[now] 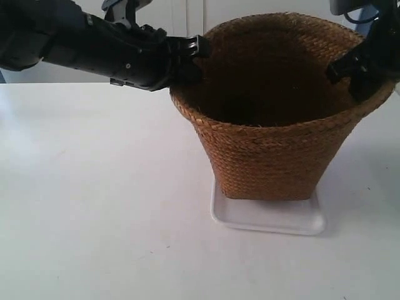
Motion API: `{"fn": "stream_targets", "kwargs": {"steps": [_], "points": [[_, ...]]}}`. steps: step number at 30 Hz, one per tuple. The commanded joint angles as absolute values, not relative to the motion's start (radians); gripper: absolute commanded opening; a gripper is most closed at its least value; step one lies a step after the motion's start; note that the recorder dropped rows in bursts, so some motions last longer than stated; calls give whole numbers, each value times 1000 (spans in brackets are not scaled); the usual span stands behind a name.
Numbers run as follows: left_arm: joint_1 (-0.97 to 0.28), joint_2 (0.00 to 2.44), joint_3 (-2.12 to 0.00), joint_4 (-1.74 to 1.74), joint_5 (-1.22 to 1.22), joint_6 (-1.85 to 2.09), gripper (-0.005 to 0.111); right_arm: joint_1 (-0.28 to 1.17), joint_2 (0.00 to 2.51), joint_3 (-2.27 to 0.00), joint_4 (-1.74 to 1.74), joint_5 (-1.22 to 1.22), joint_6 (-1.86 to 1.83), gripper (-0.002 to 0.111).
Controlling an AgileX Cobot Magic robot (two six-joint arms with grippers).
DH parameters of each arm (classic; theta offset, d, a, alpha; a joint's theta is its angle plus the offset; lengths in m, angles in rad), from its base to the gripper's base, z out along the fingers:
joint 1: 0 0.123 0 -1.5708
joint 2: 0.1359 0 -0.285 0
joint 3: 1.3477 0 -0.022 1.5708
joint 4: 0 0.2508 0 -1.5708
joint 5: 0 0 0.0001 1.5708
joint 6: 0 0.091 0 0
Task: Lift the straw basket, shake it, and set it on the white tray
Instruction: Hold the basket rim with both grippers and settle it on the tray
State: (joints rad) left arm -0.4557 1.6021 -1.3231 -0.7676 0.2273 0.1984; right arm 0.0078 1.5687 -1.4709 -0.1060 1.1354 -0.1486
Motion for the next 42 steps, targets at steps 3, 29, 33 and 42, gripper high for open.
{"fn": "stream_targets", "kwargs": {"steps": [3,29,33,42], "points": [[-461,1619,-1366,-768,230,253,0,-32,1578,-1479,-188,1108,-178,0],[-461,1648,-1366,-731,234,312,0,-32,1598,-1477,-150,1106,-88,0],[-461,1648,-1366,-731,230,312,0,-32,1598,-1477,-155,1108,-85,0],[-461,1648,-1366,-702,260,314,0,-32,1598,-1469,-122,1098,-66,0]]}}
